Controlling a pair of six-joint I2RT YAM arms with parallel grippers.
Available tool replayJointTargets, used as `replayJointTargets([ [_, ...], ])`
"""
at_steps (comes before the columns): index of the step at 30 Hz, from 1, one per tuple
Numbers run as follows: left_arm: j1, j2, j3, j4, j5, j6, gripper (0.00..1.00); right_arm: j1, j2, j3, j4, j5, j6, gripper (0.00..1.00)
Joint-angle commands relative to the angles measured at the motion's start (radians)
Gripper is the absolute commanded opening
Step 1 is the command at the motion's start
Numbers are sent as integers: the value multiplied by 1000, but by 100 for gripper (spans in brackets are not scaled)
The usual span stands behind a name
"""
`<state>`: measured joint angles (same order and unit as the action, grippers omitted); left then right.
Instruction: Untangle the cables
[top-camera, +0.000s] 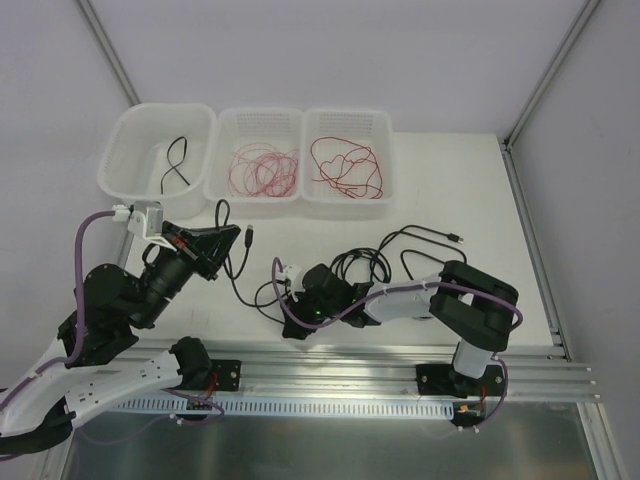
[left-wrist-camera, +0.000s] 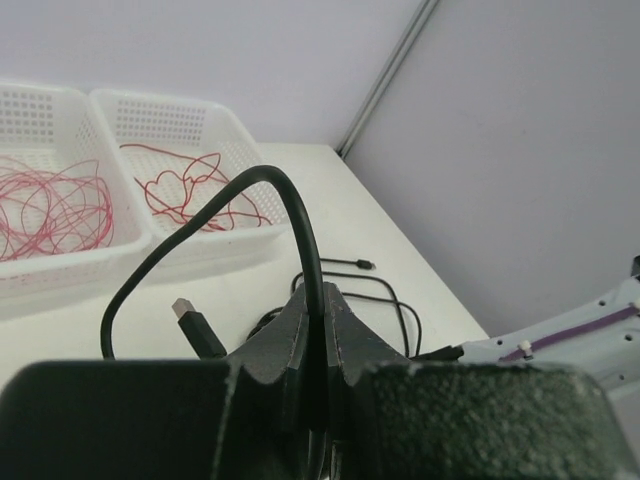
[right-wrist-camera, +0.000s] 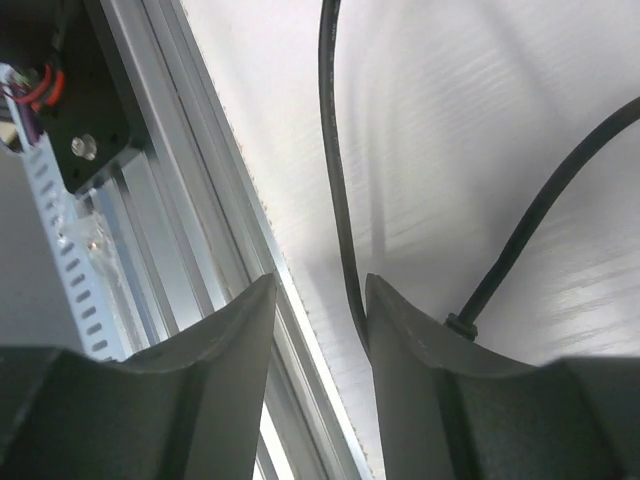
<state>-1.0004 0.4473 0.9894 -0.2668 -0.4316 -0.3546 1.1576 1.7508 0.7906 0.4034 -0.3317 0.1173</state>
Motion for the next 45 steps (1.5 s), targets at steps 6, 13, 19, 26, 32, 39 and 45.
replayJointTargets([
  [6, 2, -50, -49, 57, -36, -1, 0, 94, 24, 136, -265, 168, -153, 24],
  [13, 2, -82, -77, 34, -62, 20, 0, 94, -124, 180, -334, 169, -174, 1],
  [19, 2, -96, -132, 15, -88, 17, 0, 76, -345, 357, -538, 201, -218, 1],
  [26, 2, -102, -164, 14, -116, 22, 0, -39, -568, 510, -693, 264, -216, 1],
  [32, 2, -90, -178, 17, -79, 8, 0, -134, -672, 490, -709, 298, -212, 1],
  [39, 2, -7, -170, 55, 62, 5, 1, -167, -683, 407, -675, 257, -165, 1],
  [45, 2, 88, -156, 74, -111, -38, 0, -200, -588, 427, -655, 214, -151, 1],
])
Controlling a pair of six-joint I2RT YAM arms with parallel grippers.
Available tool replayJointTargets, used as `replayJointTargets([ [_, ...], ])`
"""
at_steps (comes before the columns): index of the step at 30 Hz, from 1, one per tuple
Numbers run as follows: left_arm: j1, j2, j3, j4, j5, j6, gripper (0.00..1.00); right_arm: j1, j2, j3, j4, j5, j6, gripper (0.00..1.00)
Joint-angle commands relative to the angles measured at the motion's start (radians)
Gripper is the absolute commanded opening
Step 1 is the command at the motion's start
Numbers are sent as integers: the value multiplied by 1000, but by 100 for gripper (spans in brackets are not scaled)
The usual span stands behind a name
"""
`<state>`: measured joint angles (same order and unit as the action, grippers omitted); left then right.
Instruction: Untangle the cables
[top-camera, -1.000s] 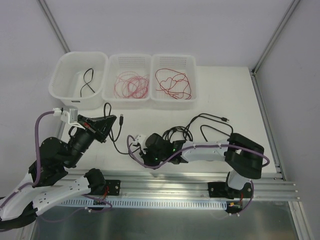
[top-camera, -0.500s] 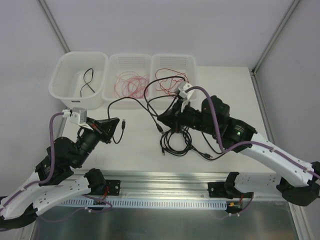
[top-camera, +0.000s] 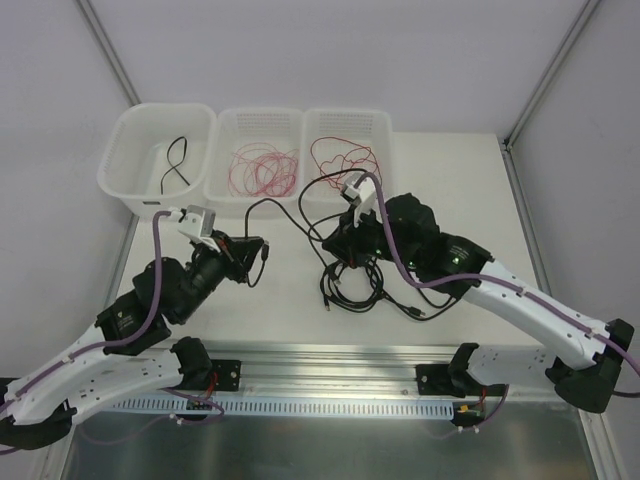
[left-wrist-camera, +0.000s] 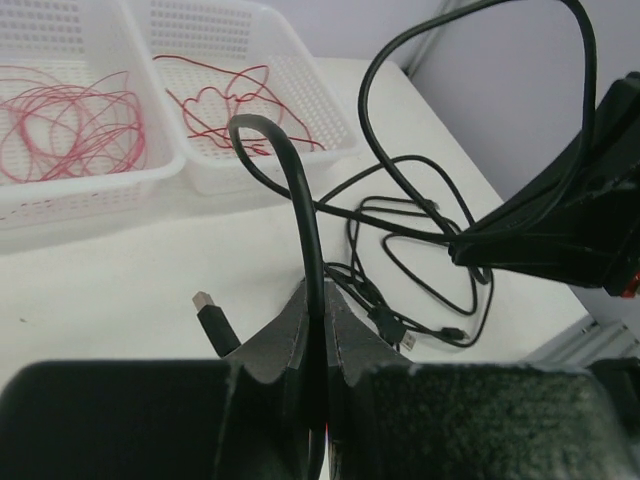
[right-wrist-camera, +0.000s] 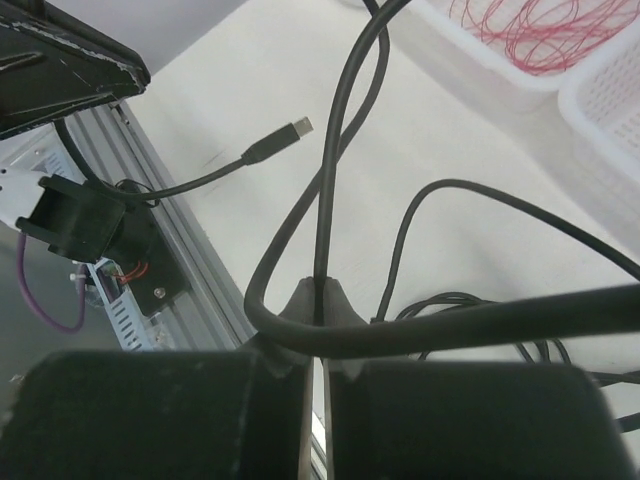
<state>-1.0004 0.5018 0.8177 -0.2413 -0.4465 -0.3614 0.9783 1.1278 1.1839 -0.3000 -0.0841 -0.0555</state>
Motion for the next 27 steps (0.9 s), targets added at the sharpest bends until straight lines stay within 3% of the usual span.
replayJointTargets([
  [1, 3, 61, 18, 51, -127, -37, 0, -35, 49, 39, 53, -49, 23, 1],
  [3, 6, 92, 30, 57, -178, -42, 0, -49, 89, 60, 45, -69, 26, 1],
  [7, 23, 173, 49, 125, -94, -22, 0, -73, 125, 83, 58, -108, 25, 1],
  [11, 110, 250, 55, 221, 125, -42, 1, -82, 150, 98, 81, -144, 26, 1],
  [12, 165, 262, 51, 240, 241, -63, 2, -84, 151, 95, 96, -155, 26, 1],
  [15, 264, 281, -14, 373, 408, -172, 4, -87, 139, 62, 123, -177, 22, 1],
  [20, 276, 300, -83, 533, 480, -273, 17, -93, 98, -4, 180, -212, 46, 1],
  [27, 276, 330, -129, 533, 453, -387, 29, -92, 67, -36, 246, -226, 52, 1],
])
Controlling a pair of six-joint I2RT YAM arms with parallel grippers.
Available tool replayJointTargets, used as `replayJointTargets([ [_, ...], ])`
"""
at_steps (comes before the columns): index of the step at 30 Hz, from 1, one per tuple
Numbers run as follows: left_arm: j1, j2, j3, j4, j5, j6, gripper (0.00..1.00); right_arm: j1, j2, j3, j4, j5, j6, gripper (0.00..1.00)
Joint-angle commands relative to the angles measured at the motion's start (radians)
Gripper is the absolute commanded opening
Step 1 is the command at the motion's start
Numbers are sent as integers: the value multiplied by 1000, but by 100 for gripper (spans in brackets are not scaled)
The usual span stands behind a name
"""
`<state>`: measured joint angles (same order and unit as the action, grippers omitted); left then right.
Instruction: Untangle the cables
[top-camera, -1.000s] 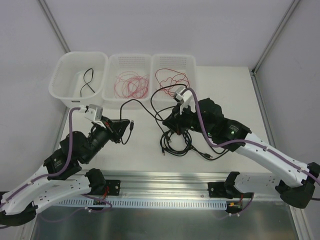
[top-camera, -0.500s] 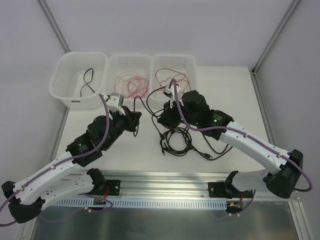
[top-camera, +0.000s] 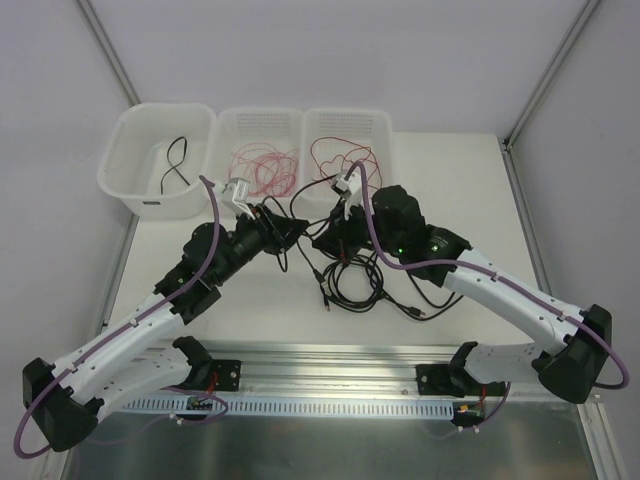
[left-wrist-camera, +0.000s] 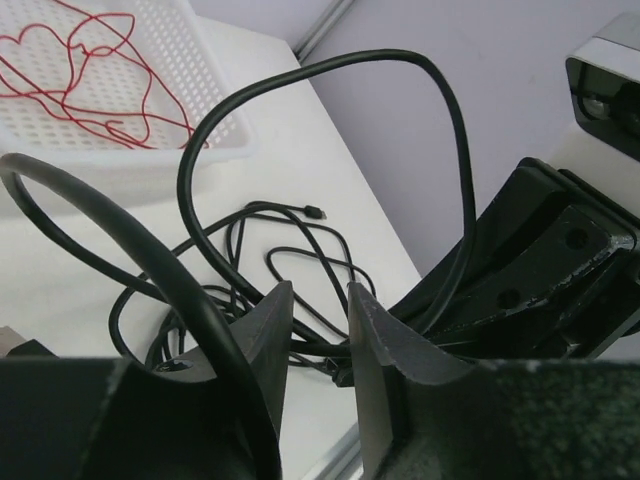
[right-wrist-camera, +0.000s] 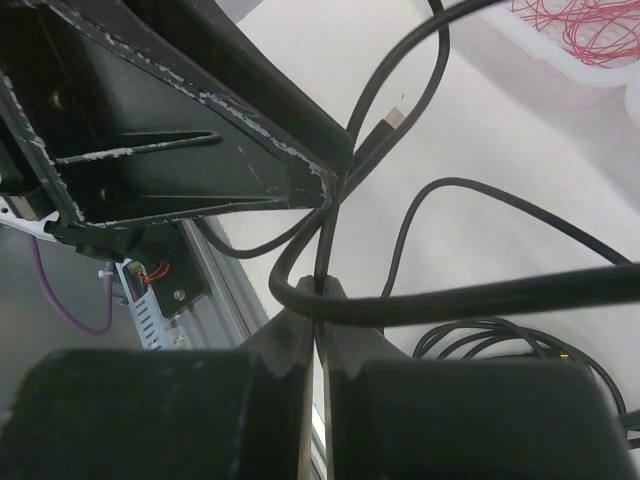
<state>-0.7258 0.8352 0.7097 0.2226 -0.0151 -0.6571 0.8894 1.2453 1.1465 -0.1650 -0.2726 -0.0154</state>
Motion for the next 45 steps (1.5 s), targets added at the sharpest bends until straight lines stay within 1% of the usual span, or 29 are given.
replayJointTargets([
  [1, 2, -8, -24, 61, -5, -101, 31, -3, -52, -1, 116, -39, 12, 1],
  [5, 2, -18, -18, 0, -74, -134, 36, -4, -61, -7, 121, -34, 12, 1],
  [9, 2, -62, -44, -37, -135, -173, 41, -3, -69, -17, 107, 7, 12, 1],
  [12, 2, -82, -56, -66, -155, -182, 43, -4, -69, -21, 111, 10, 12, 1],
  [20, 2, -19, -18, -71, -123, -190, 45, -1, -47, -18, 160, -56, 57, 1],
  [24, 2, 13, -3, -14, -91, -190, 44, 0, -40, -27, 160, -73, 65, 1],
  [26, 2, 16, -7, 9, -80, -191, 44, 0, -38, -39, 191, -74, 69, 1],
  [34, 2, 4, -49, 72, -39, -239, 42, -1, -40, -56, 197, -71, 66, 1],
  [35, 2, 4, -50, 73, -40, -240, 41, 0, -40, -54, 197, -74, 66, 1],
  [38, 2, 8, -44, 75, -45, -240, 26, -1, -37, -53, 203, -86, 69, 1],
  [39, 2, 10, -42, 75, -45, -240, 18, 0, -37, -53, 200, -89, 71, 1],
  [41, 0, 19, -32, 75, -48, -227, 10, -1, -37, -57, 193, -88, 71, 2],
  [42, 2, 19, -27, 75, -54, -222, 1, -1, -38, -59, 180, -86, 71, 4],
  [45, 2, 19, -6, 64, -81, -187, 0, -1, -59, -82, 170, -80, 66, 17],
])
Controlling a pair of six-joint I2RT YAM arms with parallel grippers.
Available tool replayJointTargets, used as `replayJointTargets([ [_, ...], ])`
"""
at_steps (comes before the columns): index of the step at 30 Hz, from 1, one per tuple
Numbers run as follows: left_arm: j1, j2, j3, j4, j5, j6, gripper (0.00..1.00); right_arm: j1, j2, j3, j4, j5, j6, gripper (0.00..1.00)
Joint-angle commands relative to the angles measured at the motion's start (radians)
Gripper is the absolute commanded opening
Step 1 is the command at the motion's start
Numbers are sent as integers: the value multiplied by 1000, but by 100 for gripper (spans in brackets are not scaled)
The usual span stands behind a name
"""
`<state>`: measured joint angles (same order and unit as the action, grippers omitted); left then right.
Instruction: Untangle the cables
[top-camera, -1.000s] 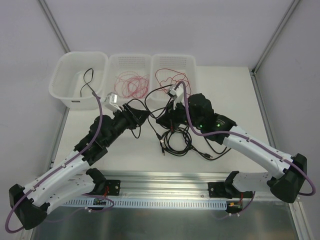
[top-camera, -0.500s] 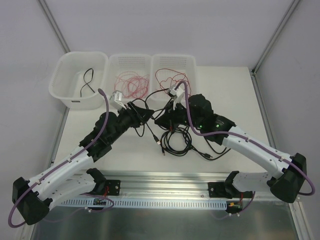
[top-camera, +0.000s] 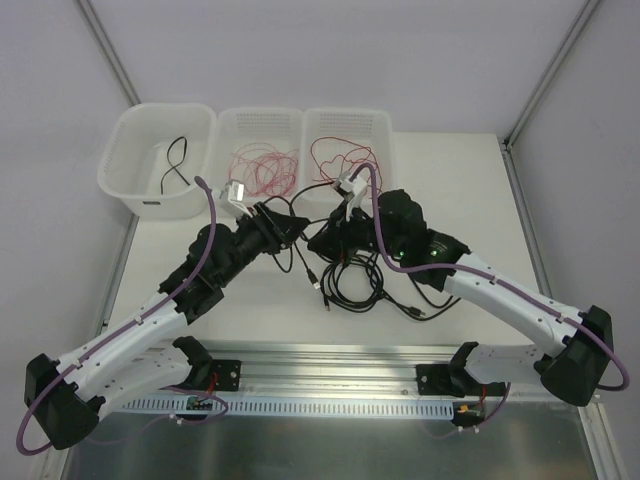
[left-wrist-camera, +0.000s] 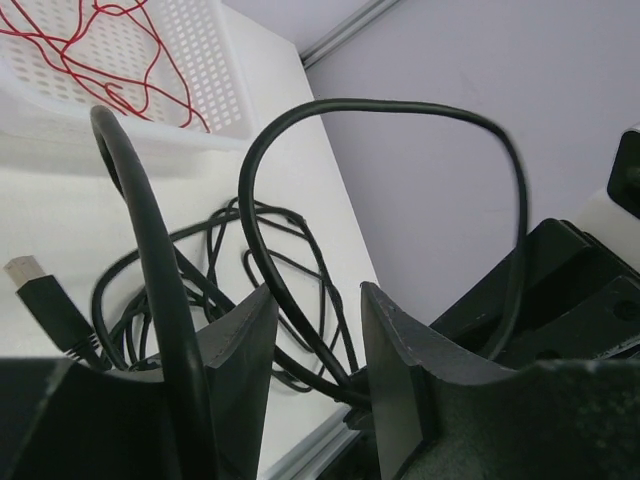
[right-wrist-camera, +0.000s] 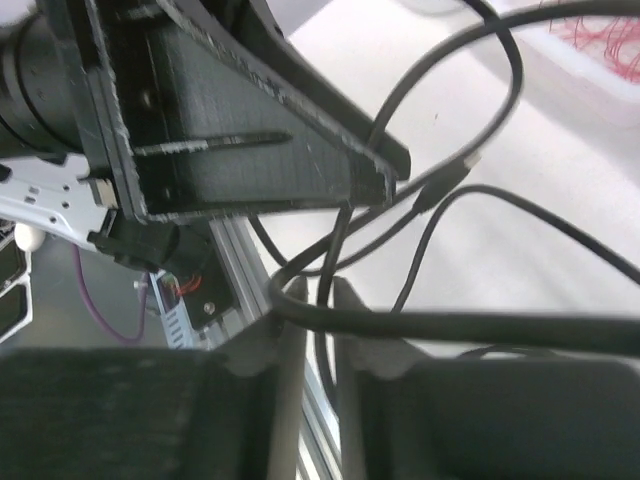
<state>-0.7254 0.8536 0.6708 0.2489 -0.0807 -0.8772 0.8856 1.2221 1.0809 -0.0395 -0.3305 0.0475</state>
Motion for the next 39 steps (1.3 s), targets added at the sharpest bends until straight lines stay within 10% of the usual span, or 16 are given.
replayJointTargets([
  [1, 3, 1, 55, 27, -25, 62, 0, 4, -55, -30, 11, -16, 0, 21],
  [5, 26, 5, 99, 0, -25, 96, 0, 3, -114, -73, -54, 25, -29, 39],
  [17, 37, 68, 99, 38, 27, 43, 0, 3, -142, -62, -66, 45, -41, 38],
  [24, 40, 44, 79, 12, -2, 86, 0, 3, -243, -50, -267, 189, -90, 81],
  [31, 40, 24, 35, -59, -28, 164, 2, 3, -303, -21, -433, 306, -118, 95],
  [39, 38, 68, 56, -223, 59, 319, 90, 1, -384, -53, -539, 442, -138, 97],
])
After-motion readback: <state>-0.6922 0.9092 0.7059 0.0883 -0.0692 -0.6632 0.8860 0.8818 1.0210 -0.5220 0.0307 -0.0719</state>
